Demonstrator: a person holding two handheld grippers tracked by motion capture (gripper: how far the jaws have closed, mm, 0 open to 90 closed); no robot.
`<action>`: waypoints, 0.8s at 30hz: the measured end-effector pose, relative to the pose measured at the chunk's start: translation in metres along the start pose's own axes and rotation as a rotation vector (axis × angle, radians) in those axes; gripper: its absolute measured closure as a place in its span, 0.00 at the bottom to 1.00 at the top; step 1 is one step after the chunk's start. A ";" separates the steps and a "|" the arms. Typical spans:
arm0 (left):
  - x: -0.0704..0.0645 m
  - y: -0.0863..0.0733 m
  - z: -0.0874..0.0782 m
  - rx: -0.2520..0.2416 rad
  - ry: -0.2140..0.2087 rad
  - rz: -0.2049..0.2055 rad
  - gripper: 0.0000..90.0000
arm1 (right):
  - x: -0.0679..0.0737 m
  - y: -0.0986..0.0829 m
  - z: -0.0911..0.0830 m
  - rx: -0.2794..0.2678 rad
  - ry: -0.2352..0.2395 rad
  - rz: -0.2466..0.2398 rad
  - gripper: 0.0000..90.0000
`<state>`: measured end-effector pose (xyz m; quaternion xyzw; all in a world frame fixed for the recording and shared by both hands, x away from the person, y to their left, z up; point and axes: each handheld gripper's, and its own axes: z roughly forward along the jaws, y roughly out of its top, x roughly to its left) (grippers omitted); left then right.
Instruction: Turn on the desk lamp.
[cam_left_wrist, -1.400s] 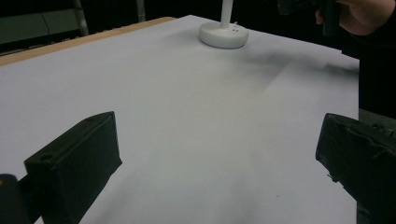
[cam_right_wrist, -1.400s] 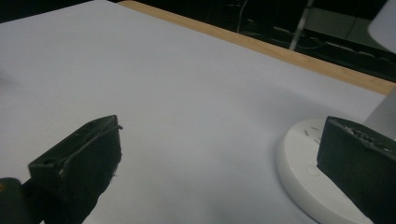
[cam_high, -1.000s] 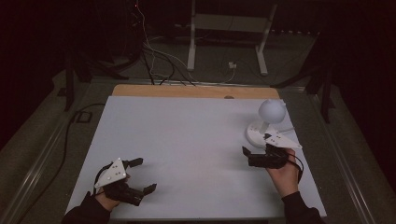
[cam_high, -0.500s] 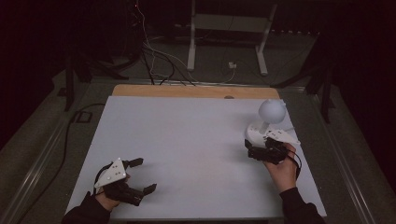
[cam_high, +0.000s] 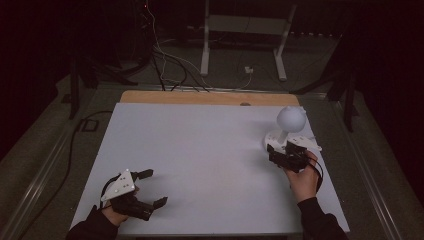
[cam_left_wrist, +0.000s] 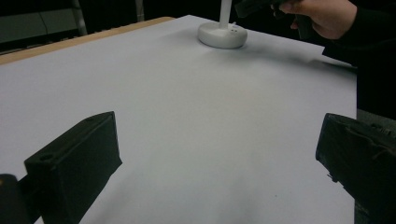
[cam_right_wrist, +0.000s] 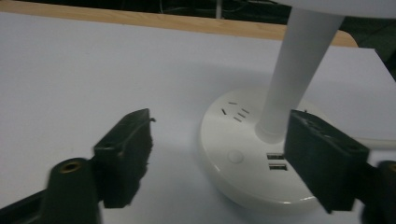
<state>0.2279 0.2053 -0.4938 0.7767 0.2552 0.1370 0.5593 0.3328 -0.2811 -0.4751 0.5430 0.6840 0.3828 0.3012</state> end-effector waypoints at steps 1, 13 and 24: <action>0.000 0.000 0.000 0.000 0.000 0.000 0.00 | 0.000 0.000 0.000 0.001 -0.007 0.000 0.34; 0.000 0.000 0.000 -0.001 -0.001 -0.001 0.00 | -0.006 0.001 0.009 0.036 -0.081 0.032 0.79; 0.000 0.000 0.000 0.001 0.000 -0.001 0.00 | -0.008 0.000 0.020 0.097 -0.111 0.020 1.00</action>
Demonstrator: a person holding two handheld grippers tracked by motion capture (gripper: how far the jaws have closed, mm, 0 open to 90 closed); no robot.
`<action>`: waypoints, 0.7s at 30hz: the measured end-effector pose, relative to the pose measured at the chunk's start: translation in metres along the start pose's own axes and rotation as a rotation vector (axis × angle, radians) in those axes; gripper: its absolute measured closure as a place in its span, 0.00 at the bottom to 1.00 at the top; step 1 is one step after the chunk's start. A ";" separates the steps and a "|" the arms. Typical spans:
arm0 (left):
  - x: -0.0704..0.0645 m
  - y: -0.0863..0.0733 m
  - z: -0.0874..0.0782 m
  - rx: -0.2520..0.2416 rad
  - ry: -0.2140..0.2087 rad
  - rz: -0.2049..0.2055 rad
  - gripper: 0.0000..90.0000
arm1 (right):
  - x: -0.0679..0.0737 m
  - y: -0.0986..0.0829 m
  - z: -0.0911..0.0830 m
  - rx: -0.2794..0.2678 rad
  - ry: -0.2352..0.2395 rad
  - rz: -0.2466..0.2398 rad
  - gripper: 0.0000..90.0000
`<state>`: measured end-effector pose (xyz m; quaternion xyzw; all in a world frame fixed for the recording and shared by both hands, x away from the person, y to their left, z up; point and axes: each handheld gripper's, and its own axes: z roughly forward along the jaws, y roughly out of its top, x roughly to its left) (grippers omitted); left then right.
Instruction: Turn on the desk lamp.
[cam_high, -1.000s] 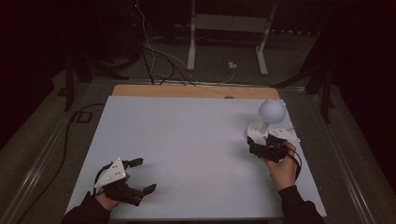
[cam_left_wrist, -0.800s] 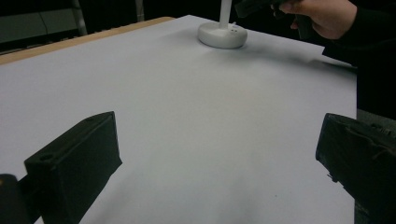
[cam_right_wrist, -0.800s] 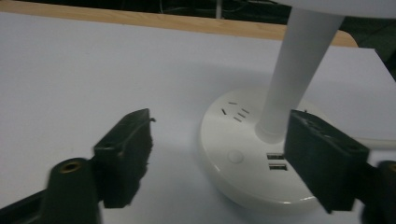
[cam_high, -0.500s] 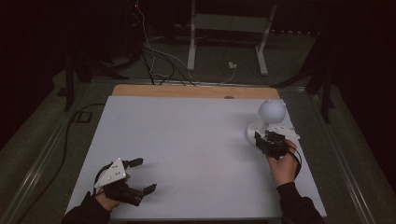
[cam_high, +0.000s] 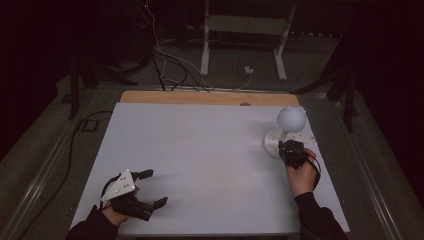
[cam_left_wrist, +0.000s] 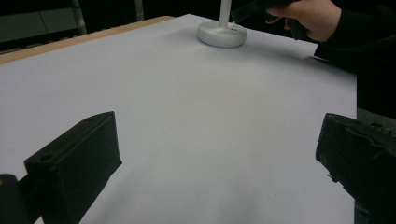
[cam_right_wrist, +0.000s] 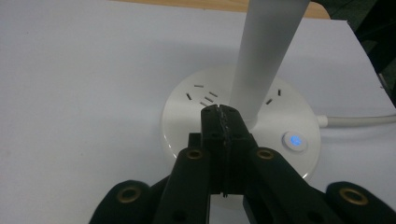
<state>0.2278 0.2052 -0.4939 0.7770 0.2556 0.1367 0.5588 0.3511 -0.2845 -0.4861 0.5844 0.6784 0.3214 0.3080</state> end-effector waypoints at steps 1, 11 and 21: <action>0.000 0.000 0.000 0.000 0.001 -0.001 0.00 | 0.000 0.000 0.001 0.004 0.001 -0.001 1.00; 0.000 0.000 0.000 -0.001 0.001 -0.001 0.00 | 0.004 0.000 0.010 0.044 0.003 0.002 1.00; -0.001 0.000 -0.001 -0.004 0.002 0.005 0.00 | 0.006 -0.002 0.017 0.061 -0.002 -0.019 1.00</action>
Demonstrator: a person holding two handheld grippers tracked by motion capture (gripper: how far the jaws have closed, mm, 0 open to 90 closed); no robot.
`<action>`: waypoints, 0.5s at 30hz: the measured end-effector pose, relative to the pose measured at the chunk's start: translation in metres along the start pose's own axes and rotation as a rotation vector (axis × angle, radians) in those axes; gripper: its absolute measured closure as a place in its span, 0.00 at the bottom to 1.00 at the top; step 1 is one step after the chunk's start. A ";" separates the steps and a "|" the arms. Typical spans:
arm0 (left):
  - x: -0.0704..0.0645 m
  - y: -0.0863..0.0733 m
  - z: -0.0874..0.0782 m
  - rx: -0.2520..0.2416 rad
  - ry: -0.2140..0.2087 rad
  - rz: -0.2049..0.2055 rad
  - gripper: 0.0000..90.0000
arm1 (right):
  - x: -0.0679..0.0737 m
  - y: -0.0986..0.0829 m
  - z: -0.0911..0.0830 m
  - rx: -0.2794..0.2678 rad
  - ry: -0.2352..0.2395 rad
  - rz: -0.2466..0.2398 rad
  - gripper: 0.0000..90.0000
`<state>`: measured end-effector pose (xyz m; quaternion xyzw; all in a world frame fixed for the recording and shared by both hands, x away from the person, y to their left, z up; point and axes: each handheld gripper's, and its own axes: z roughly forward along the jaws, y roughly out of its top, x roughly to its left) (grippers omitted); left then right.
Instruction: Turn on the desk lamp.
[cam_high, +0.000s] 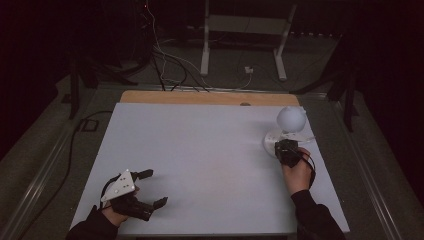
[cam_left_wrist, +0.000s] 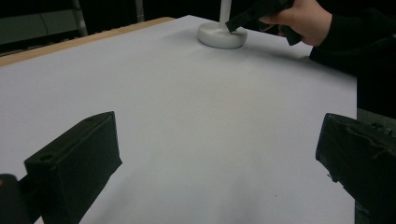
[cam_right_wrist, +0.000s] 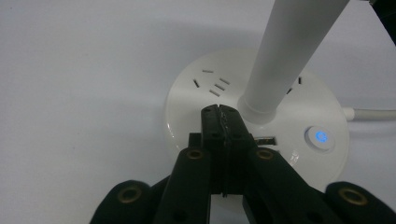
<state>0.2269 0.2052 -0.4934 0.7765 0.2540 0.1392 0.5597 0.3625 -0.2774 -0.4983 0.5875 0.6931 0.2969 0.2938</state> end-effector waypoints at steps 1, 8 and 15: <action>0.000 0.000 0.000 0.002 -0.001 0.000 0.00 | 0.000 0.000 0.000 0.002 -0.001 -0.002 1.00; 0.000 0.000 0.000 0.003 0.000 0.000 0.00 | 0.002 0.000 0.000 -0.001 -0.006 -0.012 1.00; 0.000 0.000 0.000 0.003 -0.001 -0.001 0.00 | 0.002 -0.001 0.001 -0.003 -0.010 -0.029 1.00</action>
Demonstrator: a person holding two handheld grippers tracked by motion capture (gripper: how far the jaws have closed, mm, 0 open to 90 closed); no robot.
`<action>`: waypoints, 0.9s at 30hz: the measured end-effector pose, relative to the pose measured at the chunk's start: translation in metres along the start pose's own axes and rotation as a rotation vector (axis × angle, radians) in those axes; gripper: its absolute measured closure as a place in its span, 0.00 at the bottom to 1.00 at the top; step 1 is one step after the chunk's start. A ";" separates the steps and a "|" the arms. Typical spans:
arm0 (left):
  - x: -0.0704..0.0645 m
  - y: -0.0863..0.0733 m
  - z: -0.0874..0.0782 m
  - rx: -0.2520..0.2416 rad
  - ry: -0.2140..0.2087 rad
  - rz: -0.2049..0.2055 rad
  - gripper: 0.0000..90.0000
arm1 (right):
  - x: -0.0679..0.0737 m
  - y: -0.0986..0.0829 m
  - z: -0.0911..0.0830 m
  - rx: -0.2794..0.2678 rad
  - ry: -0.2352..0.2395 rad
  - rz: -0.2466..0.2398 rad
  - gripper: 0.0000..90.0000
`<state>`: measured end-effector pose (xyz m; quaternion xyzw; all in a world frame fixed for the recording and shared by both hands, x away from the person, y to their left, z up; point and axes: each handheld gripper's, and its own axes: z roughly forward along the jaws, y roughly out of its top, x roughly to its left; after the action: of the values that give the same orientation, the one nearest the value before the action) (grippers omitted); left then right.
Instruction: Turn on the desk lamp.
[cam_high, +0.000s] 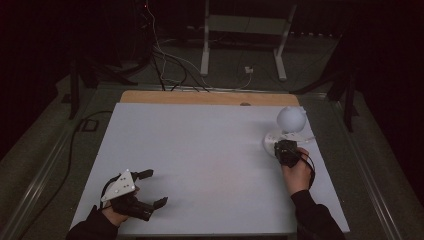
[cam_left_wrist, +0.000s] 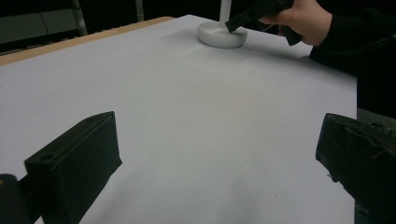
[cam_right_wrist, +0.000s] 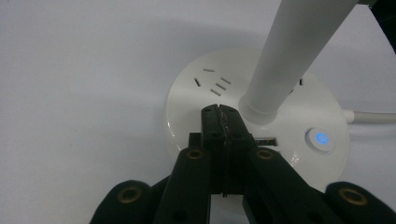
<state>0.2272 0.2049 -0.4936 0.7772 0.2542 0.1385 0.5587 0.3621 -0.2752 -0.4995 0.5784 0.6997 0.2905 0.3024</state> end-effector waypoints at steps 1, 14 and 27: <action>0.000 0.000 0.000 0.000 -0.001 0.000 0.00 | 0.000 0.000 0.000 -0.001 -0.004 -0.005 1.00; 0.000 0.000 0.000 0.002 -0.003 -0.001 0.00 | -0.001 -0.001 -0.001 -0.014 -0.003 0.016 1.00; 0.000 0.000 0.000 0.002 -0.001 0.000 0.00 | -0.001 0.003 -0.021 -0.092 0.041 0.034 0.70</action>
<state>0.2274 0.2053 -0.4935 0.7779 0.2541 0.1378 0.5579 0.3485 -0.2767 -0.4840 0.5695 0.6819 0.3392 0.3092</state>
